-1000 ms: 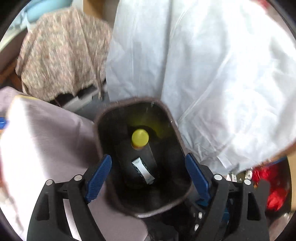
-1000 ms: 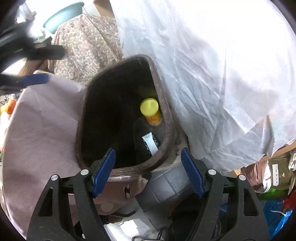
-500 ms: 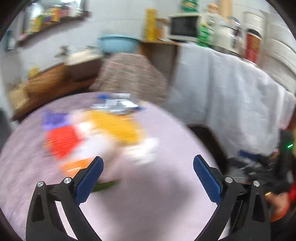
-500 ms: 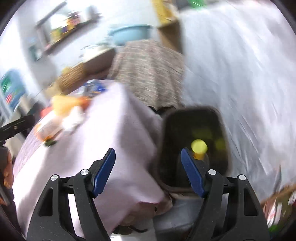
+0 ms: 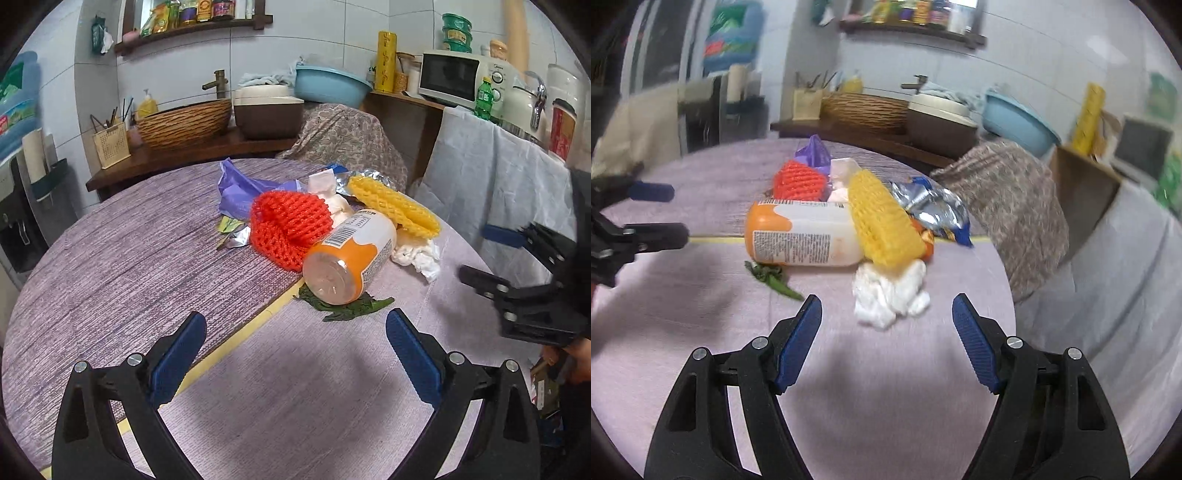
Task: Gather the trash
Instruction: 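Grasp the yellow foam net with the right tool while the left grasps the orange-white bottle, then carry the foam net and bottle over the bin and release both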
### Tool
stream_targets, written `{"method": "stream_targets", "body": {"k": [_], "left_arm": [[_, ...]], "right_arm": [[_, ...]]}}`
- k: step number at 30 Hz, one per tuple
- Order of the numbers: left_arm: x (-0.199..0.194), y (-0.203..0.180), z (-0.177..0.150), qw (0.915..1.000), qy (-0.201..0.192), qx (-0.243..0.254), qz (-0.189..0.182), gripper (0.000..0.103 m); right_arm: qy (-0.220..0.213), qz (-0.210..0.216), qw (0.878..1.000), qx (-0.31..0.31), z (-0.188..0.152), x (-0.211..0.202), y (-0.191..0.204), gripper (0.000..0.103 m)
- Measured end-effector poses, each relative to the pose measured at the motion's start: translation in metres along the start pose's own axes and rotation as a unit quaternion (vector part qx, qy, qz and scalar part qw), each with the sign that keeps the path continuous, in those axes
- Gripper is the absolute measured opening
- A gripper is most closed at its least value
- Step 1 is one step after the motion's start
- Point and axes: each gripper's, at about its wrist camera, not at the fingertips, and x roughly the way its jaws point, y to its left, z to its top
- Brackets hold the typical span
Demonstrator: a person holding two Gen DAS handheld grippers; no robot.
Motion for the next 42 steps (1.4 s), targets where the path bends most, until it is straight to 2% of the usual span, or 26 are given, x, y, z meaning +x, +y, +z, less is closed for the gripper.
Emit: {"method": "stream_targets", "body": {"k": [4,8,10,12,17,22,26,30,33,37,42], "left_arm": [[-0.004,-0.001,-0.009,0.9999,0.002,0.01,-0.01,0.097],[-0.003,-0.005,-0.008,0.9995,0.011,0.019,-0.02,0.097],[-0.001,-0.008,-0.004,0.999,0.018,0.031,-0.026,0.097],[0.002,-0.01,0.0,0.9984,0.022,0.045,-0.027,0.097],[0.021,-0.026,0.019,0.993,0.038,0.109,-0.023,0.097],[0.054,-0.055,0.042,0.9749,0.08,0.206,-0.022,0.095],[0.083,-0.069,0.054,0.9597,0.126,0.25,-0.021,0.084],[0.114,-0.078,0.06,0.9451,0.163,0.283,0.005,0.076],[0.125,-0.084,0.061,0.939,0.182,0.292,0.007,0.066],[0.128,-0.091,0.058,0.9324,0.184,0.31,0.021,0.064],[0.123,-0.09,0.059,0.94,0.176,0.292,0.02,0.063]], "right_arm": [[0.005,-0.036,0.997,-0.064,0.02,0.028,0.011,0.072],[0.026,-0.045,0.994,-0.096,0.027,0.055,0.011,0.06],[0.03,-0.058,0.991,-0.115,0.029,0.062,0.014,0.035],[0.029,-0.054,0.992,-0.111,0.03,0.06,0.012,0.021],[-0.007,-0.041,0.997,-0.068,0.036,0.033,0.001,0.019],[-0.034,-0.035,0.999,-0.019,0.043,-0.004,-0.016,0.019],[-0.052,-0.021,0.998,0.031,0.037,-0.033,-0.033,0.02],[-0.057,-0.019,0.997,0.055,0.02,-0.052,-0.04,0.019],[-0.055,-0.018,0.995,0.08,0.005,-0.06,-0.047,0.02],[-0.049,-0.017,0.991,0.121,-0.015,-0.066,-0.056,0.02],[-0.049,-0.004,0.986,0.158,-0.033,-0.073,-0.063,0.02]]}}
